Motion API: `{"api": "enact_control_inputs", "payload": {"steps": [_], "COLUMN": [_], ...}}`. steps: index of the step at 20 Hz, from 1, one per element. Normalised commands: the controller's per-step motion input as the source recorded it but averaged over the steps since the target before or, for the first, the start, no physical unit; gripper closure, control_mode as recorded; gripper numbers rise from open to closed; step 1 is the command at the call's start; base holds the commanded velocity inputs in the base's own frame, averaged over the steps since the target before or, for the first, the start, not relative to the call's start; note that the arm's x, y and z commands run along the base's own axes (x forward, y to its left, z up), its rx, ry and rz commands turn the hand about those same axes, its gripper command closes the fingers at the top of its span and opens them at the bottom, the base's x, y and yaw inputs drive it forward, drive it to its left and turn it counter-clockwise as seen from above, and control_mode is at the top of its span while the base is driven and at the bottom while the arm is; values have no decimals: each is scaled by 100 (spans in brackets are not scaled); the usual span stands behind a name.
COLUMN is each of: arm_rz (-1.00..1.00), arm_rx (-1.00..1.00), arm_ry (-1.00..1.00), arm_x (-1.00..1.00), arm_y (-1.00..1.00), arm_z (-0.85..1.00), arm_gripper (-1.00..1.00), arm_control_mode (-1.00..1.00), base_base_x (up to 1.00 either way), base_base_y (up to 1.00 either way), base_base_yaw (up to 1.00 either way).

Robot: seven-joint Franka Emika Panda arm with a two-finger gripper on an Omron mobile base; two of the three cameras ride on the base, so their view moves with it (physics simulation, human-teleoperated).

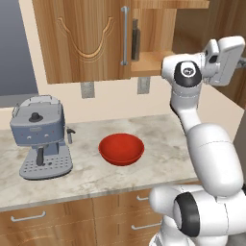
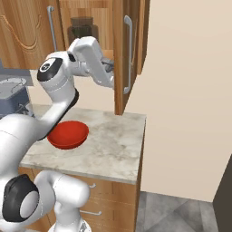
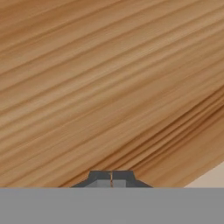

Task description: Open the cabinet. Pick the apple and mango from the cabinet and place them into the bowl. Then close the cabinet.

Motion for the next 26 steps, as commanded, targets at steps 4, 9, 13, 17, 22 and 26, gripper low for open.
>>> {"api": "enact_control_inputs", "payload": {"steps": [4,9,13,17,22,26], "arm_rz": [0,4,8,13,20,37], "arm_rx": [10,8,8,7,11,18], "arm_ry": [0,-2,-4,-8,0,-1], "arm_x": [1,2,2,0,4,14], "arm_y": [0,9,35,54,60,70], "arm_z": [0,1,10,2,0,-7], "arm_gripper": [100,100,100,100,100,100], "arm_control_mode": [-100,-100,-100,-100,-100,-100], "base_base_x": [0,0,0,0,0,0], "base_base_y": [0,0,0,0,0,0], "base_base_yaw": [0,0,0,0,0,0]}}
